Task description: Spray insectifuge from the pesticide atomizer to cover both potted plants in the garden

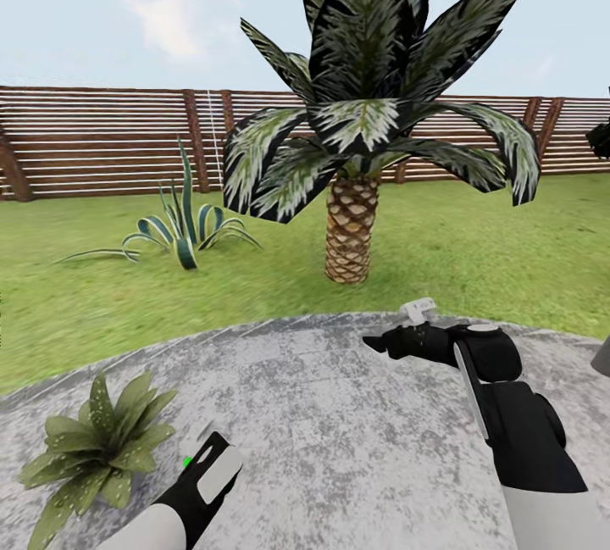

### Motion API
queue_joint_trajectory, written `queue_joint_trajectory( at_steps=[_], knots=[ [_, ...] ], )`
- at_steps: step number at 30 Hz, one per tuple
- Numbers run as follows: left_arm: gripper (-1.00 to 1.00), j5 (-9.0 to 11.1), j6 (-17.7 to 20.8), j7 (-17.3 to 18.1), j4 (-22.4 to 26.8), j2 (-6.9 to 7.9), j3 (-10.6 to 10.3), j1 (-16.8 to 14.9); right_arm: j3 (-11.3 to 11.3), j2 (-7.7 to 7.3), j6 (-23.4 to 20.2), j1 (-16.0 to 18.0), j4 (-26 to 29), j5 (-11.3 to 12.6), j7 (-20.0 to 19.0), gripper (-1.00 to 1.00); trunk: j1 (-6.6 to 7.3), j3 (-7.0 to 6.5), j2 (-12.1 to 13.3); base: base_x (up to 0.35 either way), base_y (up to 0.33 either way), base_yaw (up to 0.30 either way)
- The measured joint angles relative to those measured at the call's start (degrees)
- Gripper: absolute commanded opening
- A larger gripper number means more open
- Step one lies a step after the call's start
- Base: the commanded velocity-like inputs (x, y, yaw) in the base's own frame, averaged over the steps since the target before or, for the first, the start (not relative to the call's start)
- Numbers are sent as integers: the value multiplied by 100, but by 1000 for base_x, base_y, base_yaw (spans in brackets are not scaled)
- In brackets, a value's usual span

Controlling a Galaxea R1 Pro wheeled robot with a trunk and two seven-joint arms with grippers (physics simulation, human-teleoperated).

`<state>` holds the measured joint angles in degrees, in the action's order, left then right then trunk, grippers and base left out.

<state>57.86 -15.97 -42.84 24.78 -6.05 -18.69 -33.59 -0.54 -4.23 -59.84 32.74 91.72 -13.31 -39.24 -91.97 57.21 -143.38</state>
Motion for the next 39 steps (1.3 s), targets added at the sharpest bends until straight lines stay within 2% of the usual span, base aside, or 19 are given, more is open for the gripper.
queue_joint_trajectory(
  at_steps=[6,11,20,30,33,39],
  knots=[
    [-100,2,1,0,-3,10,-7,6,-2,3,-2,0,7,3,0,100,0,-1,0,333,-55,22],
    [-100,8,-7,-36,-1,11,-1,8,-23,38,-1,1,-10,2,1,100,0,-1,0,309,-115,201],
    [-100,37,-14,-13,0,12,10,8,-122,35,-1,1,-19,-6,1,100,-3,-1,0,30,-47,285],
    [-100,39,-7,-1,-3,11,9,8,-139,39,-4,1,-15,-5,1,100,-3,-1,0,4,-306,121],
    [-100,51,-8,0,-3,11,10,22,-270,29,-3,1,-27,-5,2,100,-2,-1,0,162,-242,268],
    [-100,59,7,39,-1,38,17,41,-321,17,0,1,-30,-11,0,100,0,-1,0,277,-48,288]
  ],
)
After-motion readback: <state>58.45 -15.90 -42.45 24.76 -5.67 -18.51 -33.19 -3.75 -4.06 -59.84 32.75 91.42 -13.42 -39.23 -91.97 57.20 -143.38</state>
